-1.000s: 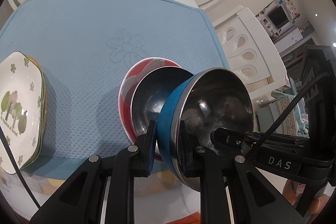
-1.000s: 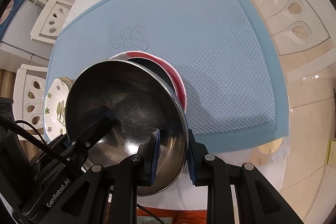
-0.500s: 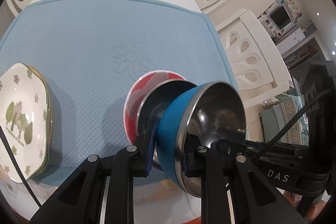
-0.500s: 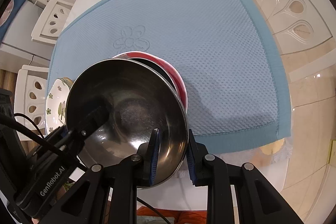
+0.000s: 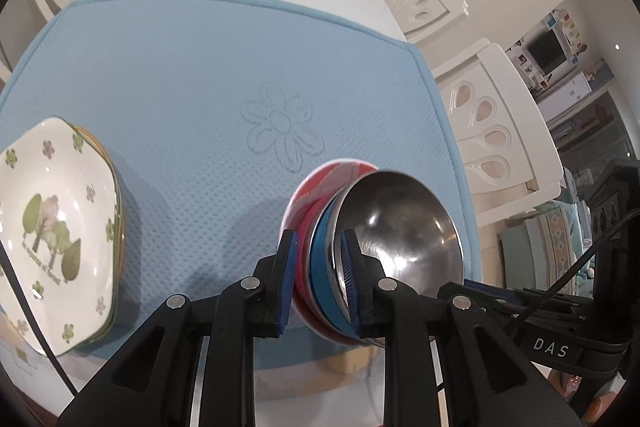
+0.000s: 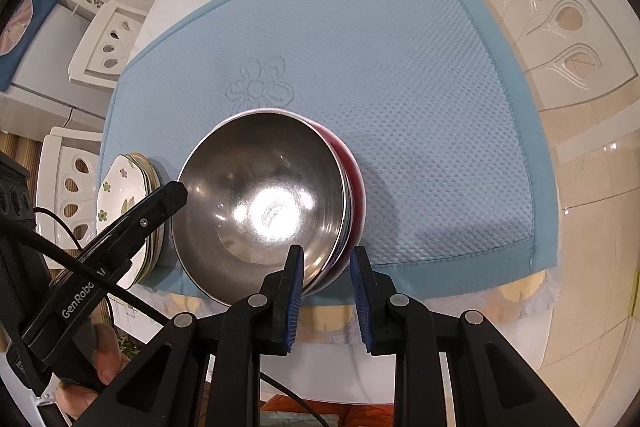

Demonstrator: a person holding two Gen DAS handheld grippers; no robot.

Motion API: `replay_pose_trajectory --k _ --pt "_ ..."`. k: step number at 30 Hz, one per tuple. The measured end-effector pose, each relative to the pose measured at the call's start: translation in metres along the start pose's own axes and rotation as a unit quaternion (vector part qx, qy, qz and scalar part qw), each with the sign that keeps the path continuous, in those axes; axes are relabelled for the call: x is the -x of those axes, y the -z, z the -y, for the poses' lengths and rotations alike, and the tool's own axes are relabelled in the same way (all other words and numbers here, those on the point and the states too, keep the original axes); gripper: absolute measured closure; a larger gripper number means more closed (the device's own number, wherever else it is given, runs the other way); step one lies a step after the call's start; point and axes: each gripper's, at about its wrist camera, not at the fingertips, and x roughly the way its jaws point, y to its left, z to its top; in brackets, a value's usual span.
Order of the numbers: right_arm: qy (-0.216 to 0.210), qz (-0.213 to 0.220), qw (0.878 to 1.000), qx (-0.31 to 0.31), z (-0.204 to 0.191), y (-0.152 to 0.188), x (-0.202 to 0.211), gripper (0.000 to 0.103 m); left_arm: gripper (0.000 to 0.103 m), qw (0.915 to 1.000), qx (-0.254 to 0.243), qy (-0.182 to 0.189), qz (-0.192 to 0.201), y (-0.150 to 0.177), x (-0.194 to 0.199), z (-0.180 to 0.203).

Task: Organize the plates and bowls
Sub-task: 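Lower the blue steel bowl into the pink steel bowl with the left gripper, then open the left gripper and withdraw from the three nested bowls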

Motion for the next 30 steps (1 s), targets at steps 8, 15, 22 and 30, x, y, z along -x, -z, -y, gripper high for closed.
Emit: replay_pose_trajectory --k 8,15,22,30 --pt "-0.004 -0.001 1.000 0.005 -0.003 -0.001 0.001 0.080 0.084 0.9997 -0.008 -0.019 -0.009 0.007 -0.006 0.003" --pt "-0.017 0.017 1.000 -0.002 0.003 -0.002 0.018 0.080 0.084 0.9991 -0.027 -0.030 0.014 0.009 0.019 0.009" --pt "-0.035 0.046 0.998 0.001 -0.007 0.006 0.042 0.080 0.083 0.9977 -0.044 -0.034 0.039 0.015 0.052 0.015" --pt "-0.028 0.124 0.991 0.047 -0.046 0.026 0.087 0.080 0.059 0.9930 -0.062 -0.018 0.099 0.019 0.109 0.025"
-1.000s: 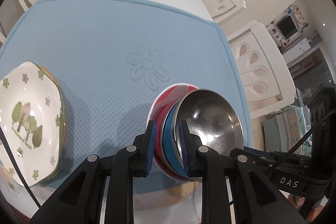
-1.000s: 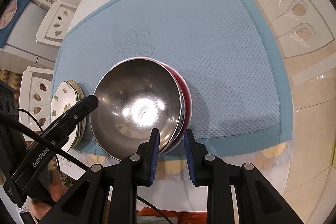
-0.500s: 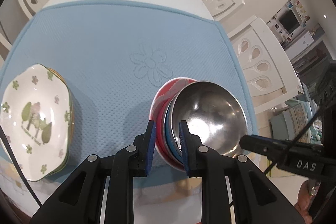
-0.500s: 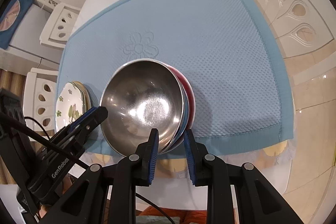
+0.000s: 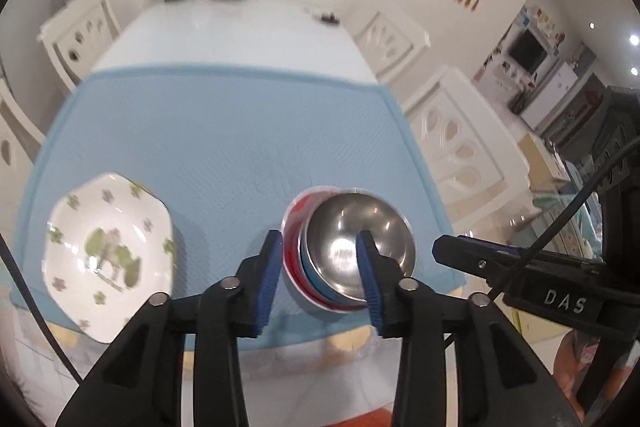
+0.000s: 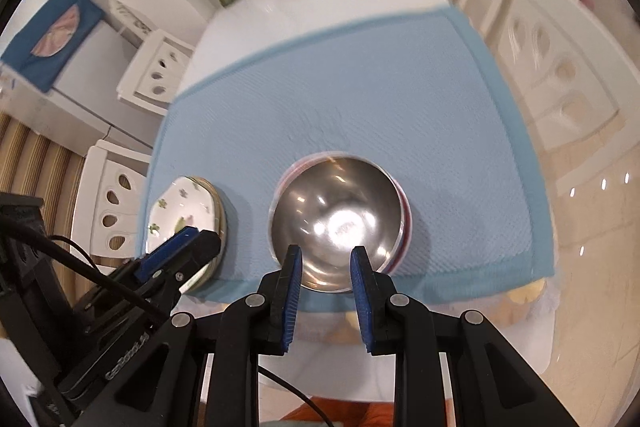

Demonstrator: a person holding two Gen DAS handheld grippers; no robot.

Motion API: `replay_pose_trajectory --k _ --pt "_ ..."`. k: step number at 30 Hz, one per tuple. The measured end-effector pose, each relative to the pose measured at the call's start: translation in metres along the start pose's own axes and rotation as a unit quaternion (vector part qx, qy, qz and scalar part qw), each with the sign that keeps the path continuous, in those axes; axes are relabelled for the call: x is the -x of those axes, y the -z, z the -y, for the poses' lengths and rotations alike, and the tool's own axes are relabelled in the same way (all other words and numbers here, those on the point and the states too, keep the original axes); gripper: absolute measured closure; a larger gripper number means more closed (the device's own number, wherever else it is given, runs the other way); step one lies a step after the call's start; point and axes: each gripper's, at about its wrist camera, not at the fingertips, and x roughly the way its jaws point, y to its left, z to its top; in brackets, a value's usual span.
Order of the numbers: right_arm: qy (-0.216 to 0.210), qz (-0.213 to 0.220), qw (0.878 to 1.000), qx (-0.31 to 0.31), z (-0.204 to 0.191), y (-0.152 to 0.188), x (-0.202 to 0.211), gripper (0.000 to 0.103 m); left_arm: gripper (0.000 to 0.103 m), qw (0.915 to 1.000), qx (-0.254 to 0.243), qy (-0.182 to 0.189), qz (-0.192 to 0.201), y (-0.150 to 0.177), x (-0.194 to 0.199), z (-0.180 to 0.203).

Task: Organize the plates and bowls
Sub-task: 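Open the left gripper and withdraw from the three nested bowls, then move the left tool to the nested bowl stack and grasp its rim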

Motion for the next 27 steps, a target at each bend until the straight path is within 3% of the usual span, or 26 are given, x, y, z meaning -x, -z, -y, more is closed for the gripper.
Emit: replay_pose_trajectory --k 1,2,3,7,12,17,27 --pt "0.001 0.009 1.000 0.005 -0.004 0.001 0.004 0.080 0.053 1.0000 0.004 0.000 0.008 0.000 0.006 -0.001" --pt "0.000 0.020 1.000 0.013 -0.009 0.002 0.011 0.079 0.038 0.9998 0.011 -0.001 0.018 0.000 0.014 -0.002" --pt "-0.002 0.029 0.999 0.019 -0.014 0.004 0.016 0.075 0.032 0.9994 0.018 -0.005 0.028 0.001 0.020 -0.003" --pt "-0.016 0.080 0.996 0.023 -0.026 0.011 0.042 0.047 0.032 0.9982 0.028 -0.011 0.051 0.002 0.041 -0.006" --pt "-0.016 0.116 0.992 0.037 -0.036 0.016 0.060 0.032 0.032 0.9971 0.004 -0.035 0.068 0.005 0.055 0.004" --pt "0.013 0.132 0.990 0.048 -0.040 0.020 0.065 0.030 0.023 0.9953 -0.032 -0.049 0.077 0.009 0.060 0.020" --pt "0.107 0.168 0.978 0.062 -0.032 0.033 0.074 0.026 0.022 0.9966 -0.041 -0.037 0.061 0.016 0.046 0.025"
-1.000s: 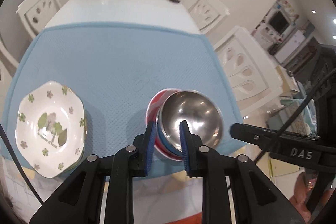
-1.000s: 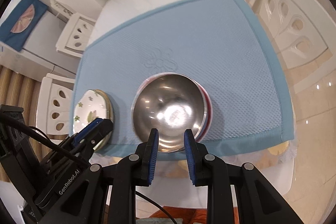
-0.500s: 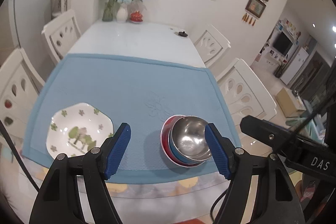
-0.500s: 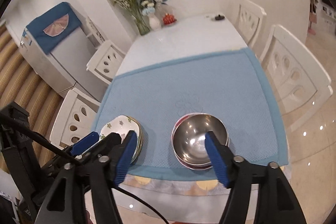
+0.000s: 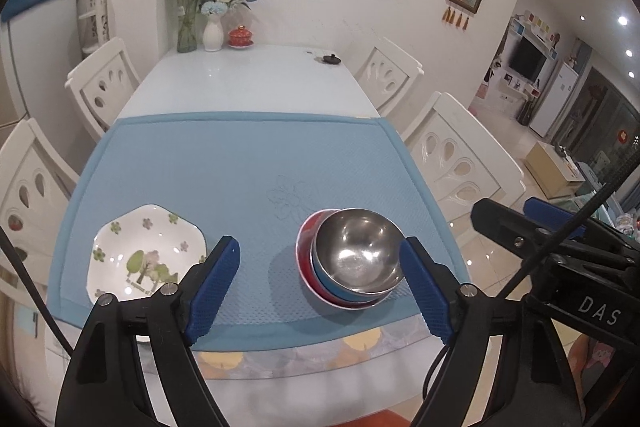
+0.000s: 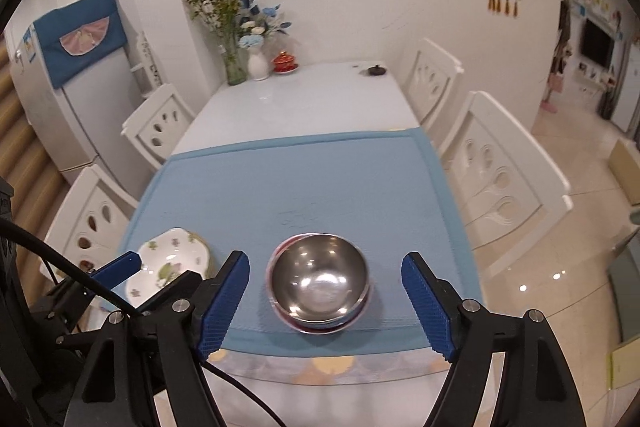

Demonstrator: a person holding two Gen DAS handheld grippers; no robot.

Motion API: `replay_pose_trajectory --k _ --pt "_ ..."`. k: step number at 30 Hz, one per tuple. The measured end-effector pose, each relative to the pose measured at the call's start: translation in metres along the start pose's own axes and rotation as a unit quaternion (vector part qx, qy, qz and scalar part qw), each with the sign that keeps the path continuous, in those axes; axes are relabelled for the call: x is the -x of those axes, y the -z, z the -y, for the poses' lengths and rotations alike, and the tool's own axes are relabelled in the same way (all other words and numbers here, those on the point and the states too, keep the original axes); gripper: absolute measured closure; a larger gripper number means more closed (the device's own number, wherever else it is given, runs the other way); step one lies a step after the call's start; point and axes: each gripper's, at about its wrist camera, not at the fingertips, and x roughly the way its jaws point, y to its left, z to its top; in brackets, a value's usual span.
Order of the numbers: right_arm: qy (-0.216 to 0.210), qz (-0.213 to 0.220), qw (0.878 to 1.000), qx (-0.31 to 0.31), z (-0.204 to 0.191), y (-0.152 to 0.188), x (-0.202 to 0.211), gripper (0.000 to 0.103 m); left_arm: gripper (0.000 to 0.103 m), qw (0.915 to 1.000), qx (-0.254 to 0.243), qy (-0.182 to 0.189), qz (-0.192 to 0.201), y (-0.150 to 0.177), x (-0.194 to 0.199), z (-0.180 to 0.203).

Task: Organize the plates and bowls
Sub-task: 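Move the left tool to the nested bowl stack and grasp its rim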

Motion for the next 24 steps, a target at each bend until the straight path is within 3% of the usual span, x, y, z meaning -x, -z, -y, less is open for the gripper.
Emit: replay_pose_trajectory --k 15,24 --pt "0.013 -0.031 0.999 0.013 0.022 0.003 -0.031 0.026 0.022 0.9981 0.038 -0.027 -0.041 -0.001 -0.037 -0.005" --pt "0.002 -0.068 0.998 0.007 0.038 -0.008 -0.053 0.026 0.022 0.9950 0.034 -0.048 -0.080 0.001 -0.062 -0.006"
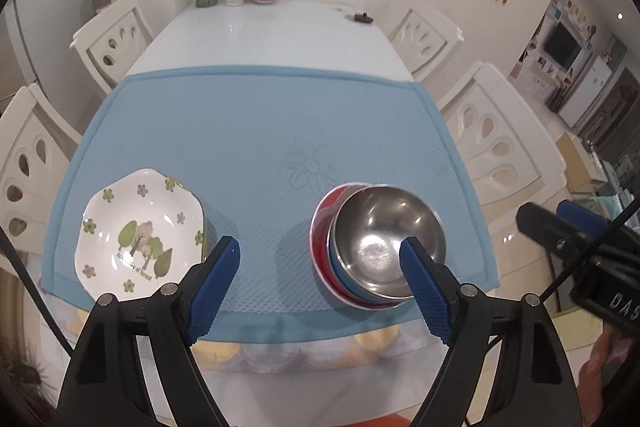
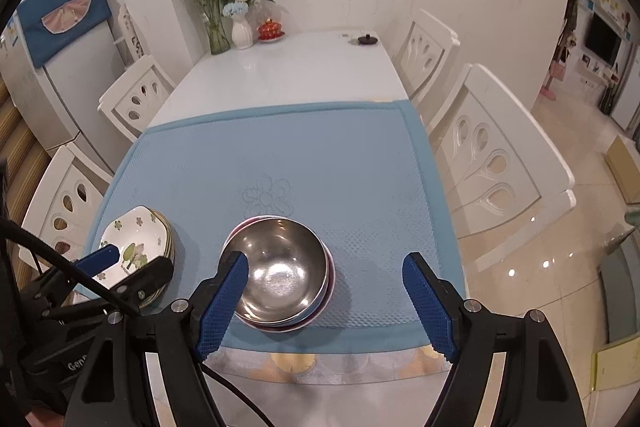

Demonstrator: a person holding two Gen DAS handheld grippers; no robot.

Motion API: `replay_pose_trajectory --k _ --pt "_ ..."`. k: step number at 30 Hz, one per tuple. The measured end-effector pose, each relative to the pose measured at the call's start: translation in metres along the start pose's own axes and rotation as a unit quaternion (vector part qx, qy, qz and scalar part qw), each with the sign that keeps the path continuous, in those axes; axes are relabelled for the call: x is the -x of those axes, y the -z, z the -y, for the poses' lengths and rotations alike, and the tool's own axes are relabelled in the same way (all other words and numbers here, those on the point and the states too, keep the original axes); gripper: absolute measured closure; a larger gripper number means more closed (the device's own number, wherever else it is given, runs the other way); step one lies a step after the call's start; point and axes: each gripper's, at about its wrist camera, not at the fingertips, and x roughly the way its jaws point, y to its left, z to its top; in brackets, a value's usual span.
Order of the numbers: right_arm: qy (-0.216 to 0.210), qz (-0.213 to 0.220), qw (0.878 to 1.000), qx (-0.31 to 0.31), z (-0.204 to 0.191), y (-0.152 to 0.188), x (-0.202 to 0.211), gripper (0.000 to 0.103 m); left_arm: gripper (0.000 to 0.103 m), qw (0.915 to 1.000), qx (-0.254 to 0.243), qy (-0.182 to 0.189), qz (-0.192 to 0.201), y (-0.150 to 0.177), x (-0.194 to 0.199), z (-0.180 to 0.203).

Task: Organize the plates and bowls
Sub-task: 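Move the left tool to the nested bowl stack and grasp its rim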

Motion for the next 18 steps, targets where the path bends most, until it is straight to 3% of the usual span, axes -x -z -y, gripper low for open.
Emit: replay_pose_trajectory --k 10,18 --pt "-0.014 -0.053 0.999 -0.002 0.014 0.013 -0.032 0.026 0.022 0.9984 0.009 -0.008 -0.055 0.005 -0.034 0.002" --pt "-0.043 -0.072 0.996 -0.022 0.024 0.012 -0.044 0.026 0.022 0.9983 0.006 -0.008 -0.057 0.003 -0.039 0.009"
